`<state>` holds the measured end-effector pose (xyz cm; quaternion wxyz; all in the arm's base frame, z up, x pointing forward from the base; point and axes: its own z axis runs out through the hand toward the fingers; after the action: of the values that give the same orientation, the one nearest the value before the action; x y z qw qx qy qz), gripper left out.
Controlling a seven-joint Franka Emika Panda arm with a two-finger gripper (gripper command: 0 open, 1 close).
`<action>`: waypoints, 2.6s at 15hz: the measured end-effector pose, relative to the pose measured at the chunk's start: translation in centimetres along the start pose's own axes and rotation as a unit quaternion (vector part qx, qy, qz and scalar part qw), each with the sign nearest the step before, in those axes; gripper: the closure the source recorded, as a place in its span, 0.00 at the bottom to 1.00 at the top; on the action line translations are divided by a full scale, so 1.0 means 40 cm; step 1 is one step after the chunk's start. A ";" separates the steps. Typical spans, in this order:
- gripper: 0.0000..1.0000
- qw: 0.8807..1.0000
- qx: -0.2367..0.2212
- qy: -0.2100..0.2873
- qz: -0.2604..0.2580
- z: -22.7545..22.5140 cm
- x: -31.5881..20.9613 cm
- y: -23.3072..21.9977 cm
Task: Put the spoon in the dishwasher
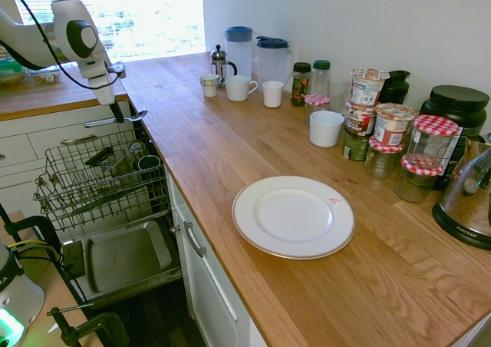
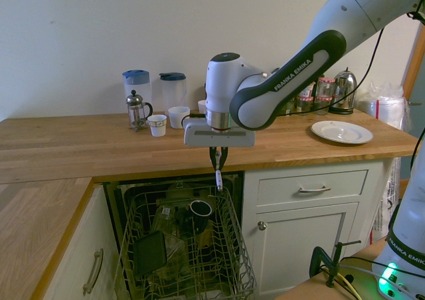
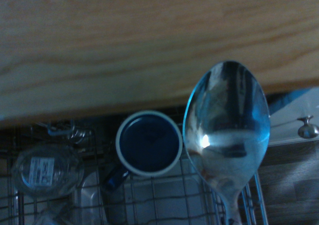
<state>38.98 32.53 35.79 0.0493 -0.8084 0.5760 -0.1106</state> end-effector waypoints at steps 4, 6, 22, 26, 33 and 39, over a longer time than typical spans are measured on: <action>1.00 1.000 0.006 0.009 -0.018 0.034 -0.130 0.101; 1.00 1.000 0.004 0.008 -0.022 0.081 -0.157 0.123; 0.00 0.997 -0.051 -0.045 -0.038 0.478 -0.206 0.162; 0.00 0.996 -0.057 -0.050 -0.040 0.543 -0.206 0.166; 0.00 0.997 -0.052 -0.056 -0.031 0.579 -0.200 0.170; 0.00 0.998 -0.031 -0.046 -0.035 0.491 -0.185 0.171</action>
<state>34.99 36.31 14.41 0.0466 -0.8333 0.5479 -0.0569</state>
